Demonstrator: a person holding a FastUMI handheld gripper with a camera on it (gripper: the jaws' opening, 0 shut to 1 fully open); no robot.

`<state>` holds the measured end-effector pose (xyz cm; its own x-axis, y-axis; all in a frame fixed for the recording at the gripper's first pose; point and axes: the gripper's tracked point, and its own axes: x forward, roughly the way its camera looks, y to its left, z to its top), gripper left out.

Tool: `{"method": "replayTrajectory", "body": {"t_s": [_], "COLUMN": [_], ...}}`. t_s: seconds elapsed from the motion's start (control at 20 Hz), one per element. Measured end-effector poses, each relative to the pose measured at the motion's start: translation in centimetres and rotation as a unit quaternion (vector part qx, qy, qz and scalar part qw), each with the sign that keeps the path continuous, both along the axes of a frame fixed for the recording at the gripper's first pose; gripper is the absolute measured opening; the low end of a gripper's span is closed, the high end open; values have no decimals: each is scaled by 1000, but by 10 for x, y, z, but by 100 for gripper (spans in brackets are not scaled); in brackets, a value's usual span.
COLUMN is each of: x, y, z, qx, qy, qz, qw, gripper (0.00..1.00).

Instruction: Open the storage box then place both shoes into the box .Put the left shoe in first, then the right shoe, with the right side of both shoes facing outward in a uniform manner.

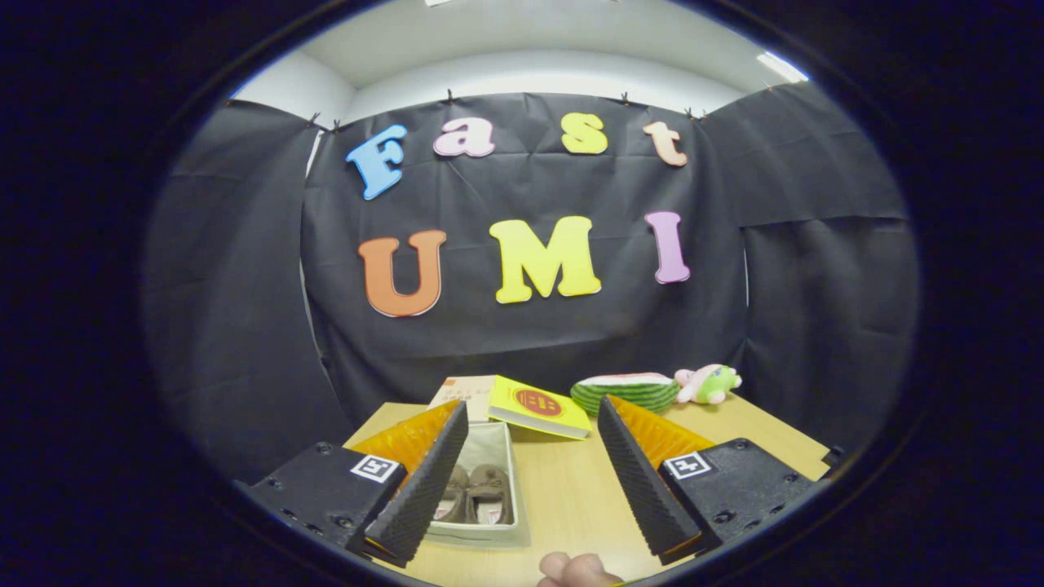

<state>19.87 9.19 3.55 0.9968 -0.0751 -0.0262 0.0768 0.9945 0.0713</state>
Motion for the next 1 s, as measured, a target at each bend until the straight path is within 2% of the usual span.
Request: {"method": "replayTrajectory", "body": {"t_s": [0.3,1.0], "x": [-41,-74], "y": [-44,-105], "z": [2,-28], "qx": [-12,-8], "qy": [-12,9], "qz": [-24,-14], "qw": [1000,1000], "gripper": [100,100]}}
